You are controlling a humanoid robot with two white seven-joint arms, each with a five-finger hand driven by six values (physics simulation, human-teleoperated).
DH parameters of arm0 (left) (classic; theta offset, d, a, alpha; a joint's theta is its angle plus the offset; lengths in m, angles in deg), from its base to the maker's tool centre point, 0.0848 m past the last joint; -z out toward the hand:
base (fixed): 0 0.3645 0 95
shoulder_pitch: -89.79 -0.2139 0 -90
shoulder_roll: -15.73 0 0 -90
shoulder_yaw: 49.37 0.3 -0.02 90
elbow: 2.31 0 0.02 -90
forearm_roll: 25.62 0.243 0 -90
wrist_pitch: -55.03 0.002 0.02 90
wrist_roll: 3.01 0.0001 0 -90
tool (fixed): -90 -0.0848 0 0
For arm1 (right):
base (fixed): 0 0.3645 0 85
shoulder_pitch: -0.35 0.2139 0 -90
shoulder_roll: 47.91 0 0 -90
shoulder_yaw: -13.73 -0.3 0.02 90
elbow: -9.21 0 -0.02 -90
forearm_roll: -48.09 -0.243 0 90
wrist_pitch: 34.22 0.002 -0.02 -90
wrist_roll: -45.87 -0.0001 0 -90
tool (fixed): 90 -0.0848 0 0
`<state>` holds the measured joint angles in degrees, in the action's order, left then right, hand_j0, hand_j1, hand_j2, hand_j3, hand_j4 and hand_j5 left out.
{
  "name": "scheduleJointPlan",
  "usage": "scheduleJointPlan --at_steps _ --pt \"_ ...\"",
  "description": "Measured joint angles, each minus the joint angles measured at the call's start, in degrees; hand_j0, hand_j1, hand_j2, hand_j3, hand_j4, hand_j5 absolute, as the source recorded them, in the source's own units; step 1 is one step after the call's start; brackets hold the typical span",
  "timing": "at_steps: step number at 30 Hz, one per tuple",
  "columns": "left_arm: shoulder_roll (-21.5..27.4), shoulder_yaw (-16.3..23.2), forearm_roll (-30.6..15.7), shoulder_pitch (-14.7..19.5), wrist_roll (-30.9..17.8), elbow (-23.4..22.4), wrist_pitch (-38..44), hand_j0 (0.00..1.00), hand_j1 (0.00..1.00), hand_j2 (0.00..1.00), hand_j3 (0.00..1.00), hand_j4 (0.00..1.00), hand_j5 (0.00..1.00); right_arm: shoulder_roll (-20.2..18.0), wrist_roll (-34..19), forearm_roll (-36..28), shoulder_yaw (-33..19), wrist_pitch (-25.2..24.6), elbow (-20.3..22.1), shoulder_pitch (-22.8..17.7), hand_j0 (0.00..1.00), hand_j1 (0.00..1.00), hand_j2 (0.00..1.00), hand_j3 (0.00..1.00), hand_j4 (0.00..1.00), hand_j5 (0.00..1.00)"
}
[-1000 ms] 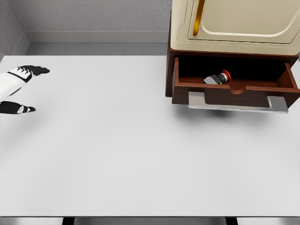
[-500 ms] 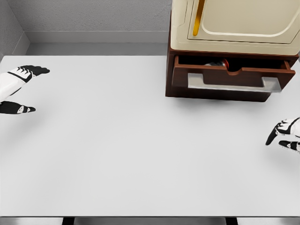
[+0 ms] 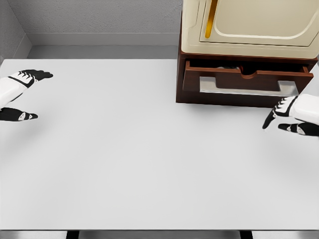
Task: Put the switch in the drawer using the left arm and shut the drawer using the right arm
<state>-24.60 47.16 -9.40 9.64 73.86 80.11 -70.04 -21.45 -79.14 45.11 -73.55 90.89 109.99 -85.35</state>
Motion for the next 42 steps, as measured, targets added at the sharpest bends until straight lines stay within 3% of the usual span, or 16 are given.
scheduleJointPlan --at_steps 1,7,11,16,19,26,37,42 --pt "0.00 0.00 -0.04 -0.01 0.00 0.00 0.01 1.00 1.00 1.00 1.00 1.00 1.00 0.08 0.00 -0.04 1.31 -0.01 -0.10 2.37 0.56 0.56 0.56 0.56 0.56 0.56" --pt "0.00 0.00 0.01 0.00 0.00 -0.07 0.00 1.00 1.00 1.00 1.00 1.00 1.00 0.57 -0.01 0.33 5.75 0.04 -1.36 4.40 0.56 0.56 0.56 0.56 0.56 0.56" --pt "0.00 0.00 0.00 0.00 0.00 -0.07 0.00 1.00 1.00 1.00 1.00 1.00 1.00 1.07 0.00 0.43 8.55 -0.01 -3.18 10.02 0.56 0.56 0.56 0.56 0.56 0.56" --pt "0.00 0.00 0.01 -0.09 0.00 -0.03 0.00 1.00 1.00 1.00 1.00 1.00 1.00 2.44 -0.01 1.73 12.24 0.04 -5.20 11.25 0.58 0.58 0.58 0.58 0.58 0.58" --pt "0.00 0.00 0.01 -0.09 0.00 -0.07 0.00 1.00 1.00 1.00 1.00 1.00 1.00 3.49 0.00 2.74 14.61 0.02 -6.52 14.51 0.58 0.58 0.58 0.58 0.58 0.58" --pt "0.00 -0.01 -0.01 -0.09 0.00 -0.03 0.00 1.00 1.00 1.00 1.00 1.00 1.00 4.99 -0.05 3.30 17.53 -0.01 -10.33 16.09 0.58 0.58 0.58 0.58 0.58 0.58" --pt "0.00 -0.01 -0.02 -0.09 0.00 0.00 0.00 1.00 1.00 1.00 1.00 1.00 1.00 7.10 -0.20 3.31 18.69 0.11 -18.28 22.42 0.60 0.60 0.60 0.60 0.60 0.60" --pt "0.01 -0.04 -0.02 -0.09 0.06 -0.10 0.00 1.00 1.00 1.00 1.00 1.00 1.00 7.03 0.99 -1.53 18.86 -2.00 -18.49 19.96 0.62 0.62 0.62 0.62 0.62 0.62"
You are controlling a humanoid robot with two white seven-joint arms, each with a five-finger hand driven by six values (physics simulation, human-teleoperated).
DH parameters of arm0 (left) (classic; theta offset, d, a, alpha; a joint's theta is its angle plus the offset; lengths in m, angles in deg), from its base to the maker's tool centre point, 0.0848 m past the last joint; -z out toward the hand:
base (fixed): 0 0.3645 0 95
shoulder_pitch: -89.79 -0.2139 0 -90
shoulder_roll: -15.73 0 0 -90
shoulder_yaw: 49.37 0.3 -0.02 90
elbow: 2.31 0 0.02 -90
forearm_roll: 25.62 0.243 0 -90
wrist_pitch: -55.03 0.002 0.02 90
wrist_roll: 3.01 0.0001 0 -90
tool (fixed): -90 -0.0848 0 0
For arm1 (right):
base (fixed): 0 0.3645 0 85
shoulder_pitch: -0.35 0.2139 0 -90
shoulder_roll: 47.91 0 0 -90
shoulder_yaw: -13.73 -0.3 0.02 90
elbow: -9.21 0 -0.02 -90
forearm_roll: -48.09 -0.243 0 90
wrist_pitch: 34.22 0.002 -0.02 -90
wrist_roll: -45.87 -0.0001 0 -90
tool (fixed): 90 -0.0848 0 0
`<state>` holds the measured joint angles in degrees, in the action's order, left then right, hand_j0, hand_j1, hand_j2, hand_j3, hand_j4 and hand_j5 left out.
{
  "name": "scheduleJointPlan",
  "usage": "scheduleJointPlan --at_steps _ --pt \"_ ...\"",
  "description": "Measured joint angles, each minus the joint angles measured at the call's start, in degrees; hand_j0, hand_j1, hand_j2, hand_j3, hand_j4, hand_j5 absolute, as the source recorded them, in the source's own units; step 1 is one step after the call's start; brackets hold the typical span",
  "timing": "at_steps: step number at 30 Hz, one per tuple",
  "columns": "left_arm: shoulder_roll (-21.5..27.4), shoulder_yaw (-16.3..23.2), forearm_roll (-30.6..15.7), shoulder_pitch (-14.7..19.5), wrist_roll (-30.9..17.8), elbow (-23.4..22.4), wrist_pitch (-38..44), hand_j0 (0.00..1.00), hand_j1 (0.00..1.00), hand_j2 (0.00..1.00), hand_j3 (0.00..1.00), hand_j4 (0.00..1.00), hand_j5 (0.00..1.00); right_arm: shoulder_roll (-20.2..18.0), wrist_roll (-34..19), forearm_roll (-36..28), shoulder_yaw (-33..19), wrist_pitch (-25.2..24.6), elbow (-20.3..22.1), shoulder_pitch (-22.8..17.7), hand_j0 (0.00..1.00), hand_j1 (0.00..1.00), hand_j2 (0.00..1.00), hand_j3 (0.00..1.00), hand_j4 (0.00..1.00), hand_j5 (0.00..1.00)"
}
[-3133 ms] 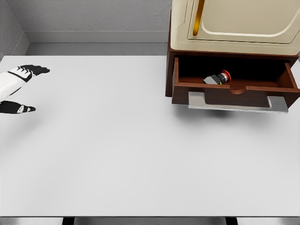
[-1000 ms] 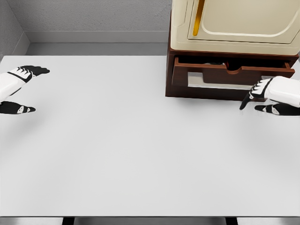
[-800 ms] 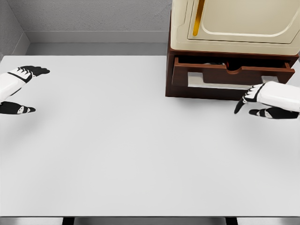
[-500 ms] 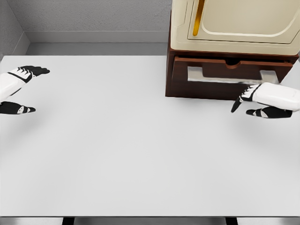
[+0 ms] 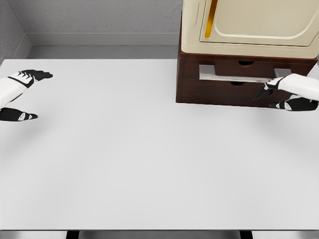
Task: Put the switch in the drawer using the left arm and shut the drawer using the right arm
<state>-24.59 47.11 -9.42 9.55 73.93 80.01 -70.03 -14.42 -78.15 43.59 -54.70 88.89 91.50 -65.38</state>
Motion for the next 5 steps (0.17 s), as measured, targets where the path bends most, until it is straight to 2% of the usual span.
scheduleJointPlan --at_steps 5 --pt "-0.01 0.06 -0.04 0.00 0.04 -0.06 -0.01 1.00 1.00 1.00 1.00 1.00 1.00 -5.01 -0.81 4.79 -0.36 1.71 4.02 -6.16 0.62 0.62 0.62 0.62 0.62 0.62"
